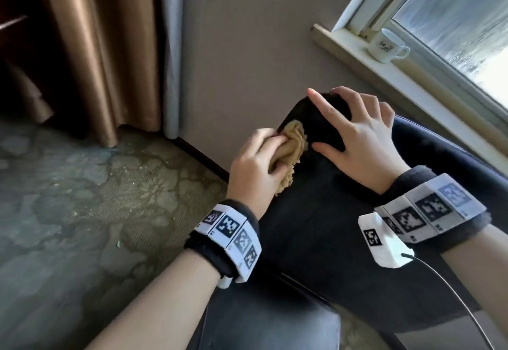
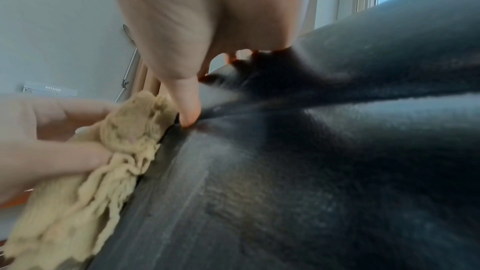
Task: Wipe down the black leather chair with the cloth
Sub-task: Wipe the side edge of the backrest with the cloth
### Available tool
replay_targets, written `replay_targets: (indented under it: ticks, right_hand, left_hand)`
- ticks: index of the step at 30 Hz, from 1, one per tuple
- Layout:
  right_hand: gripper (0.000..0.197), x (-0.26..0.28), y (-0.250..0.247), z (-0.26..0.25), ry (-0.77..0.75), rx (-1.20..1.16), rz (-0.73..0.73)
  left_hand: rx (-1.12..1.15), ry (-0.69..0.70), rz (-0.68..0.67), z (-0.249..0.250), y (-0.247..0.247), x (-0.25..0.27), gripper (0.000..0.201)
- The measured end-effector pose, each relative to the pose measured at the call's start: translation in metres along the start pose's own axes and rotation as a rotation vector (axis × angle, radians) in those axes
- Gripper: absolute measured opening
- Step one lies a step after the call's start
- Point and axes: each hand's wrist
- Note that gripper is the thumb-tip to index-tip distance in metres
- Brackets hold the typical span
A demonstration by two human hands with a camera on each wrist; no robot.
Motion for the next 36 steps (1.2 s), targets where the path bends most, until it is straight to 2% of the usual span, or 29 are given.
replay_targets:
  ticks: [3, 7, 10, 12, 14, 16, 17, 19, 21, 24, 26, 27, 28, 29, 31, 32, 34, 36]
  right_hand:
    - [0.079, -0.001, 0.001, 0.002, 0.002, 0.005, -0.006]
    - [0.078, -0.001, 0.003, 0.0, -0.001, 0.005, -0.003]
    - [0.078, -0.001, 0.002, -0.001, 0.0, 0.002, -0.007]
    - [0.078, 0.0, 0.001, -0.001, 0.001, -0.005, -0.007]
    - [0.078, 0.0, 0.002, -0.002, -0.002, 0.0, -0.002]
    - [0.078, 0.0, 0.002, -0.002, -0.002, -0.004, -0.003]
    - [0.078, 0.0, 0.002, -0.002, 0.002, -0.005, -0.004]
    - [0.079, 0.0, 0.001, -0.002, 0.005, 0.001, -0.01]
    - [0.079, 0.001, 0.002, -0.002, 0.008, 0.005, -0.02]
    - [0.076, 0.001, 0.002, -0.002, 0.004, 0.012, -0.031]
    - [0.074, 0.0, 0.002, -0.004, 0.004, 0.015, -0.031]
    - [0.074, 0.0, 0.001, -0.004, 0.009, 0.015, -0.033]
    - [0.074, 0.0, 0.002, -0.004, 0.014, 0.014, -0.034]
    - [0.074, 0.0, 0.002, -0.004, 0.016, 0.011, -0.036]
    - [0.075, 0.0, 0.002, -0.004, 0.012, 0.009, -0.039]
    - [0.075, 0.001, 0.0, -0.004, 0.009, 0.008, -0.039]
    - [0.075, 0.003, -0.002, -0.004, 0.004, 0.007, -0.035]
    - [0.078, 0.006, -0.001, -0.007, 0.01, 0.021, -0.018]
  left_hand:
    - [-0.094, 0.039, -0.042, -0.019, 0.008, 0.021, 0.031]
    - [-0.187, -0.016, -0.128, -0.05, 0.003, 0.068, 0.033]
    - [-0.16, 0.004, -0.169, -0.057, -0.003, 0.068, 0.031]
    - [-0.126, -0.026, -0.115, -0.055, -0.011, 0.059, 0.029]
    - [-0.065, -0.077, 0.041, -0.045, -0.02, 0.045, 0.021]
    - [-0.009, -0.048, 0.148, -0.031, -0.025, 0.029, 0.02]
    - [0.007, -0.003, 0.137, -0.027, -0.022, 0.023, 0.021]
    - [0.002, 0.088, 0.042, -0.029, -0.008, 0.022, 0.02]
    - [-0.064, 0.086, -0.02, -0.045, 0.006, 0.039, 0.021]
    - [-0.151, -0.054, -0.144, -0.084, 0.005, 0.086, 0.029]
    - [-0.2, -0.133, -0.396, -0.105, -0.006, 0.126, 0.042]
    - [-0.184, -0.241, -0.523, -0.114, -0.011, 0.145, 0.042]
    - [-0.163, -0.351, -0.584, -0.12, -0.018, 0.161, 0.038]
    - [-0.136, -0.46, -0.591, -0.124, -0.023, 0.17, 0.035]
    - [-0.113, -0.566, -0.425, -0.126, -0.027, 0.171, 0.035]
    - [-0.121, -0.55, -0.32, -0.124, -0.027, 0.161, 0.036]
    - [-0.086, -0.431, -0.208, -0.113, -0.019, 0.136, 0.039]
    - [-0.036, -0.279, -0.221, -0.101, -0.008, 0.117, 0.039]
Point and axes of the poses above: each hand's wrist, its own x-axis away from the middle knuckle, its own y-axis out of the palm, z = x × y, and after that the axes turned 7 degrees about y, right-handed
